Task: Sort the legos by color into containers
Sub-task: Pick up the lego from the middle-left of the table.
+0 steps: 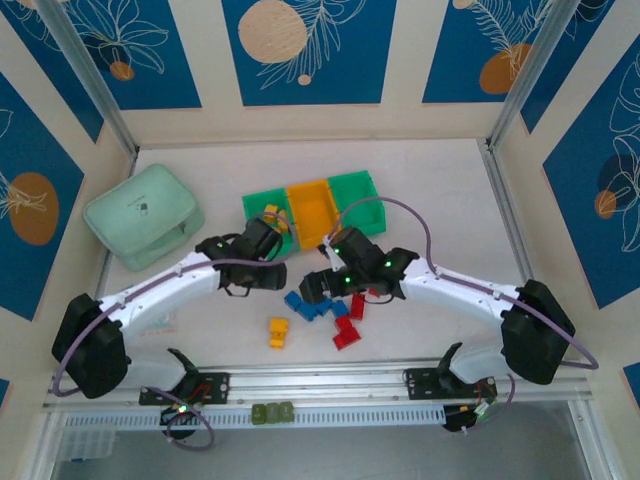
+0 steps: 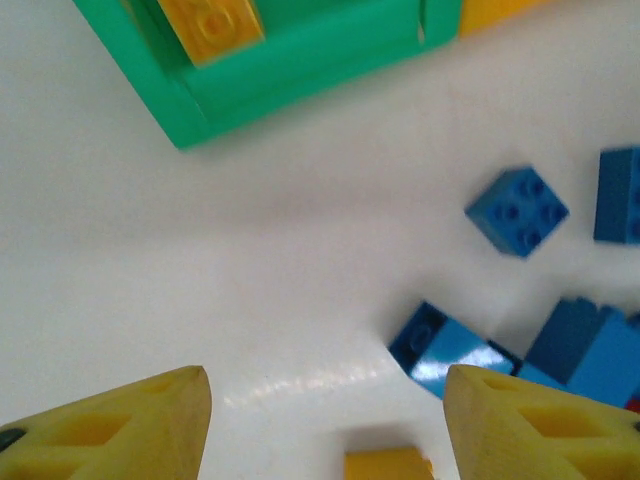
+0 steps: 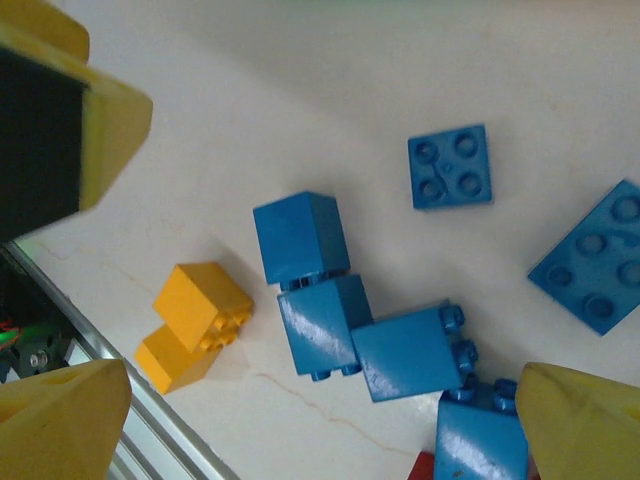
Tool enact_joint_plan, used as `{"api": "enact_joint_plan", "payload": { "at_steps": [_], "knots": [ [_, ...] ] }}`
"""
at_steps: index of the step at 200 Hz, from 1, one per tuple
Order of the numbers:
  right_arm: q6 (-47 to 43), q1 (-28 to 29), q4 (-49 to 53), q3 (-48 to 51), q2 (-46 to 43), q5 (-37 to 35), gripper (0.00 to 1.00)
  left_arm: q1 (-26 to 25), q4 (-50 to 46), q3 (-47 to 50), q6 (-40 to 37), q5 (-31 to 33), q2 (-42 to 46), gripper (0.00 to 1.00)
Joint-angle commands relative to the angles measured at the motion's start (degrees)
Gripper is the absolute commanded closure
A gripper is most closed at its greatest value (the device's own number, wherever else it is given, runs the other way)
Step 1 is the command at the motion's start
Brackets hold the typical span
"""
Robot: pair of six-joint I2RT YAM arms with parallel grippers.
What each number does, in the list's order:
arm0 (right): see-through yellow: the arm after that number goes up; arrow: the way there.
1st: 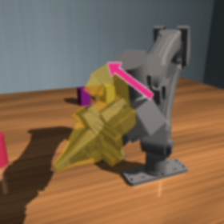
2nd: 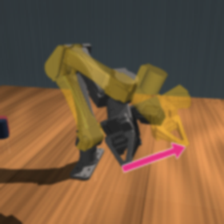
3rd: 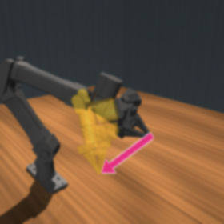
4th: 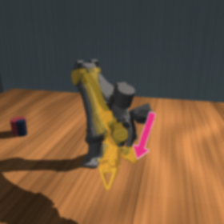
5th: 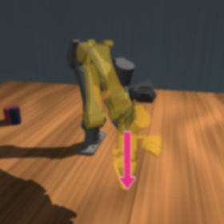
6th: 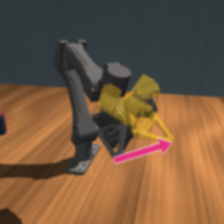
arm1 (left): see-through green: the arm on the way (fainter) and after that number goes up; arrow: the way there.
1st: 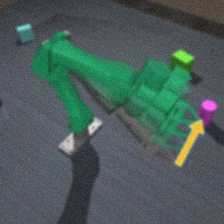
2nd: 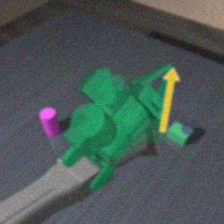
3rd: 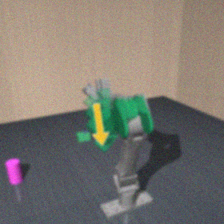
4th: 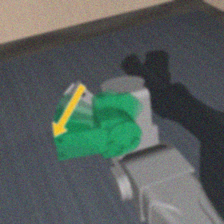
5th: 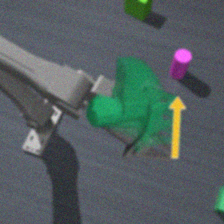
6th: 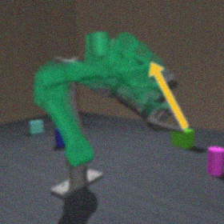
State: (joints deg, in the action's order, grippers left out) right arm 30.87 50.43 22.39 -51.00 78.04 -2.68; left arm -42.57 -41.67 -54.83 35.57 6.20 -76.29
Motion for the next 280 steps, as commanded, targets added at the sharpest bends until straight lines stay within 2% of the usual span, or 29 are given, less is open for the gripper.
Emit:
{"api": "enact_joint_plan", "payload": {
  "at_steps": [1, 47, 77, 109, 198, 246, 280],
  "knots": [
    [2.62, 1.68, 0.77, 1.45, -1.75, -0.25, 0.01, -2.82, -1.42, 2.2, 4.15, -4.15, 0.94, 0.35],
    [5.49, 2.51, -0.55, 4.9, -3.25, -0.98, 0.01, -9.06, -1.75, 5.45, 8.72, -5.62, -0.65, 0.34],
    [5.77, 3.22, -2.15, 7.23, -5.26, -1.22, 0.01, -11.4, 0.7, 7.66, 10.12, -8.84, -2.2, 0.33],
    [5.82, 3.17, -2.77, 8.12, -5.9, -2.24, 0.01, -12.76, 1.46, 8.25, 10.46, -9.11, -5.39, 0.34],
    [5.26, 3.07, -4.02, 8.54, -5.43, -2.33, 0.01, -12.9, 4.09, 10.15, 11.35, -6.82, -8.85, 0.46],
    [4.82, 2.81, -4.05, 8.06, -5.18, -2.16, 0.01, -12.89, 4.28, 10.45, 11.8, -5.68, -8.92, 0.61],
    [4.16, 2.69, -3.51, 6.99, -5.27, -1.73, 0.01, -12.76, 2.16, 9.52, 11.8, -2.93, -6.52, 0.65]
  ]
}}
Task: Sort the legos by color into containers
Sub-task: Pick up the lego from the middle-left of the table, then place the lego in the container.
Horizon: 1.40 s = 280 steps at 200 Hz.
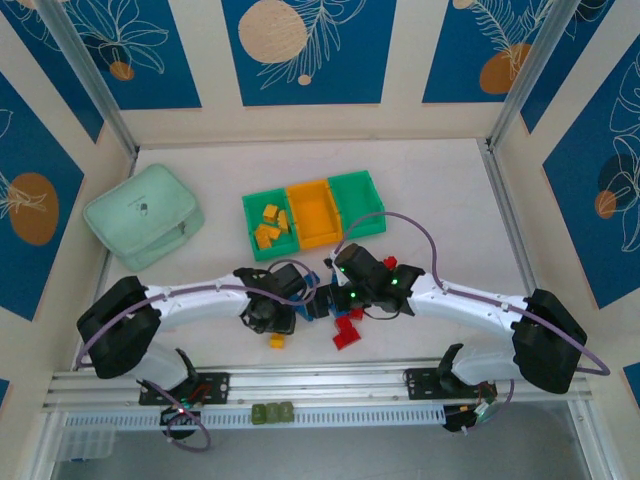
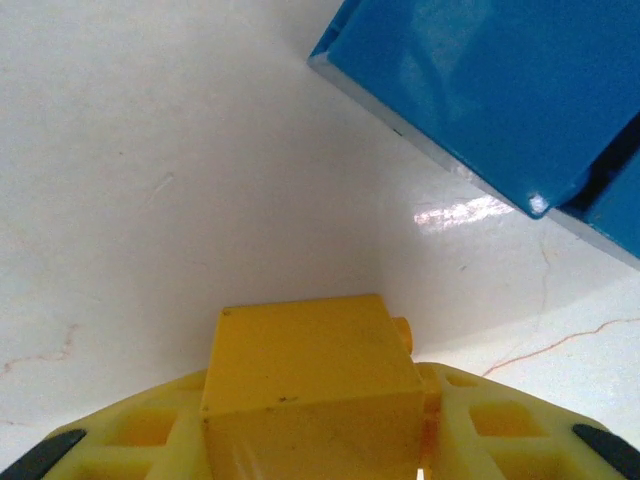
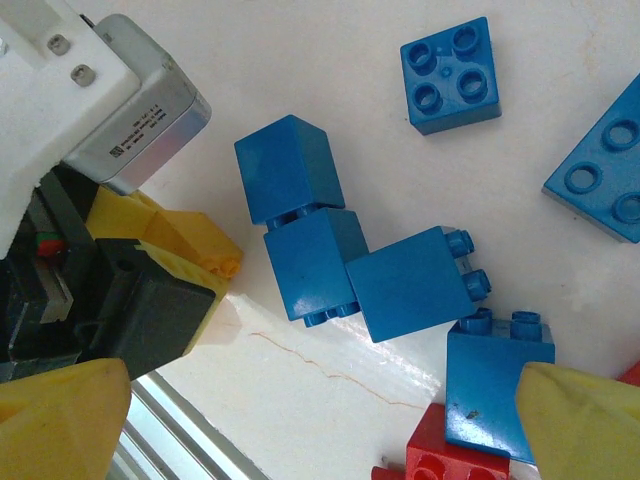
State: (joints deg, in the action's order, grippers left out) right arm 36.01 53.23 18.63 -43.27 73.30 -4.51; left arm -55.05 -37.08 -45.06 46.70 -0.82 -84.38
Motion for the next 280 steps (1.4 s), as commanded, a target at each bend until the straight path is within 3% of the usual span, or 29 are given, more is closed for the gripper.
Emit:
{"api": "enact_joint_plan", "payload": {
  "at_steps": [1, 44, 81, 125, 157, 197, 233, 280],
  "knots": [
    [-1.0, -0.13, 0.26, -0.8, -0.52, 0.11, 0.01, -0.26, -2.58, -0.4, 0.63, 4.21, 1.66, 0.65],
    [-2.73, -0.34, -0.31, -3.55, 0.0, 0.56, 0.01, 2.03, -9.4, -7.87, -3.04, 10.76, 5.62, 0.65],
    [-3.87, -1.42, -0.48, -7.09, 2.12, -0.79, 0.01, 9.55, -9.46, -14.42, -9.01, 14.42, 6.56, 0.65],
    [-4.75, -4.07, -1.76, -10.11, 4.51, -1.61, 0.01, 20.71, -6.48, -24.77, -17.34, 16.75, 0.57, 0.65],
    [-4.76, -5.85, -2.4, -11.68, 5.98, -2.48, 0.01, 25.75, -3.84, -31.99, -20.42, 16.15, -7.23, 0.65],
    [-4.17, -7.18, -3.34, -11.23, 6.71, -1.99, 0.01, 28.51, -3.26, -41.4, -23.07, 15.52, -18.96, 0.63],
    [-4.41, -8.31, -3.6, -10.79, 6.8, -1.03, 0.01, 29.46, -5.58, -49.69, -25.36, 17.01, -27.07, 0.54],
    [-5.02, -8.62, -3.44, -10.47, 5.81, -0.86, 0.01, 29.56, -6.91, -52.27, -27.26, 18.45, -27.03, 0.43]
  ]
}}
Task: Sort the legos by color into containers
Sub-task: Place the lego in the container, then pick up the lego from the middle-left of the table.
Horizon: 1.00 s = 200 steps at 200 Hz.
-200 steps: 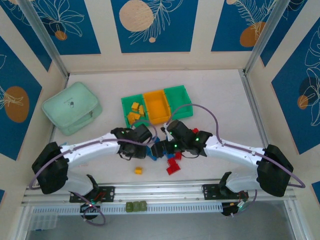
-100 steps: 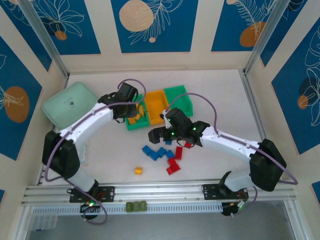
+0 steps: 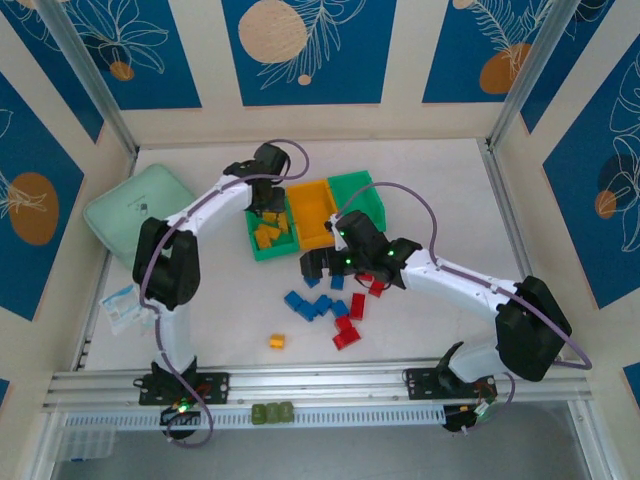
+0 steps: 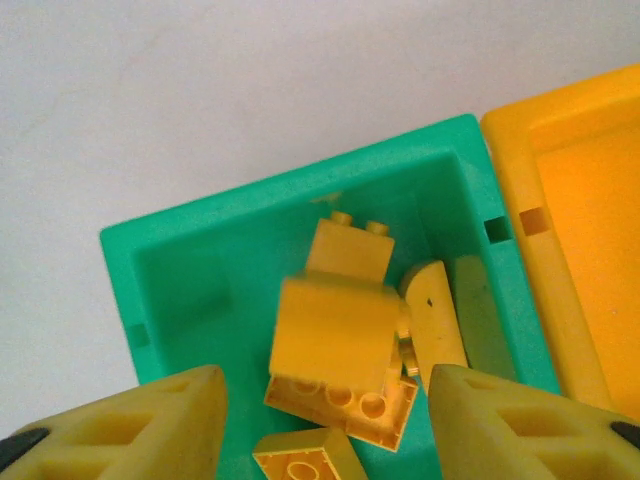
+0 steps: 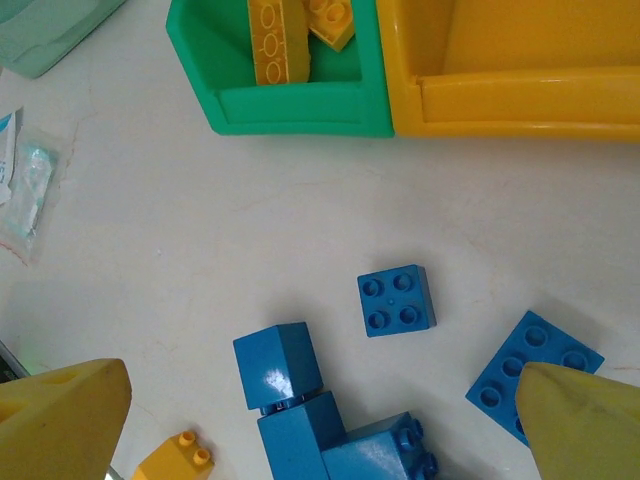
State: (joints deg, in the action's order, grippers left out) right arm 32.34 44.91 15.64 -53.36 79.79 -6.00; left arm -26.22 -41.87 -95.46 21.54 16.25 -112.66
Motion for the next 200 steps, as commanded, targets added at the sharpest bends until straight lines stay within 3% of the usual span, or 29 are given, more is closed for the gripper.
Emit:
{"api": "enact_joint_plan", "payload": {
  "at_steps": [1, 30, 101, 153, 200],
  "knots": [
    [-1.37, -0.28, -0.44, -0.36, -0.73, 0.63, 0.01, 0.73, -2.14, -1.85, -2.15, 1.4, 1.32, 0.42],
    [-2.64, -0.09, 1.12, -0.87, -1.2, 1.12, 0.01, 0.64, -3.95, -0.4, -1.22, -1.77, 4.57, 0.41],
    [-3.77, 3.46, 6.48, 0.94, -3.47, 2.17, 0.01, -3.02, -1.02, 23.18, 5.59, -9.75, 26.27, 0.38],
    [-3.07, 6.69, 8.27, 3.67, -4.45, 2.4, 0.01, -10.53, -4.17, 39.12, 15.8, -11.16, 41.23, 0.37],
    [-2.53, 10.77, 6.33, 7.26, -4.38, 2.44, 0.01, -20.39, -6.6, 47.89, 26.64, -13.54, 47.68, 0.34]
  ]
}}
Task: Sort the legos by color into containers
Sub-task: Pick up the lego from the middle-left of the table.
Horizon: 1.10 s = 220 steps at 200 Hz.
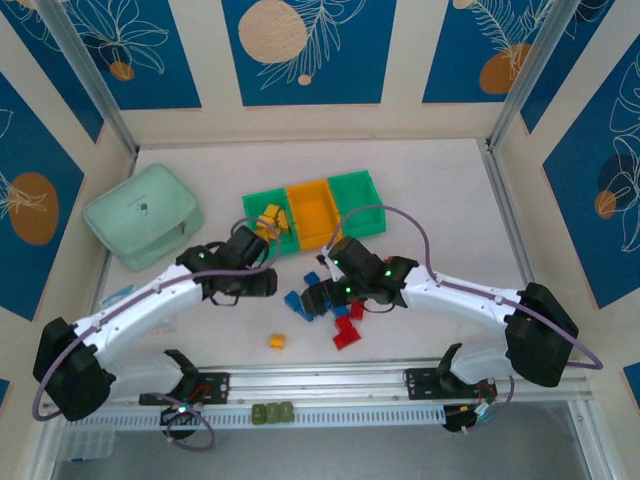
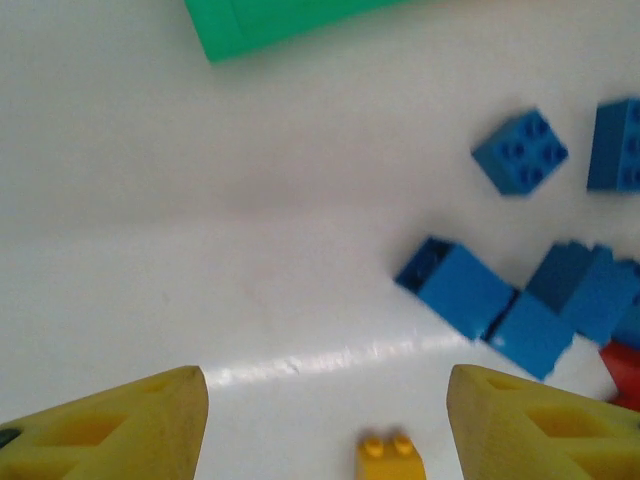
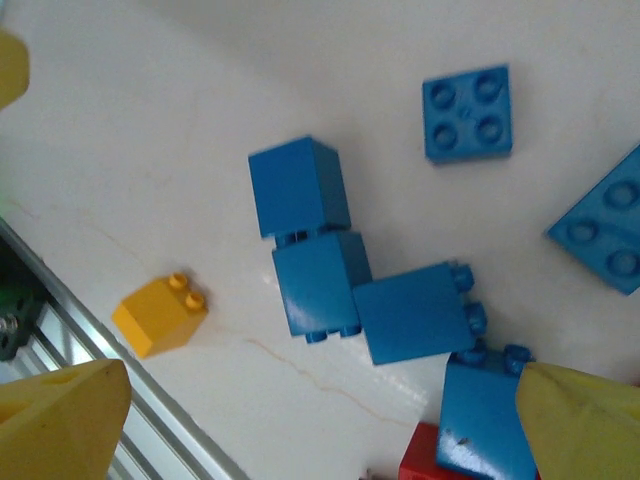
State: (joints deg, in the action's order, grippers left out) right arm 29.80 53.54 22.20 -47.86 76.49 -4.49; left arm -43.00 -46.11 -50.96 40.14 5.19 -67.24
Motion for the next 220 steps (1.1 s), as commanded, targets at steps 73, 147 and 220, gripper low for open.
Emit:
{"api": "enact_joint_plan", "payload": {
  "at_steps": [73, 147, 220],
  "knots": [
    [1.57, 6.23, -7.98, 7.51, -1.6, -1.16, 0.01, -17.62, 1.09, 8.68, 17.41, -4.75, -1.84, 0.33],
    [1.67, 6.04, -9.01, 7.53, -0.73, -1.73, 0.01, -21.25, 6.22, 8.57, 17.2, -5.19, -11.47, 0.42],
    [1.84, 6.04, -9.28, 7.86, -0.9, -2.1, 0.01, -21.33, 8.08, 10.75, 18.02, -4.64, -13.44, 0.61]
  ]
}}
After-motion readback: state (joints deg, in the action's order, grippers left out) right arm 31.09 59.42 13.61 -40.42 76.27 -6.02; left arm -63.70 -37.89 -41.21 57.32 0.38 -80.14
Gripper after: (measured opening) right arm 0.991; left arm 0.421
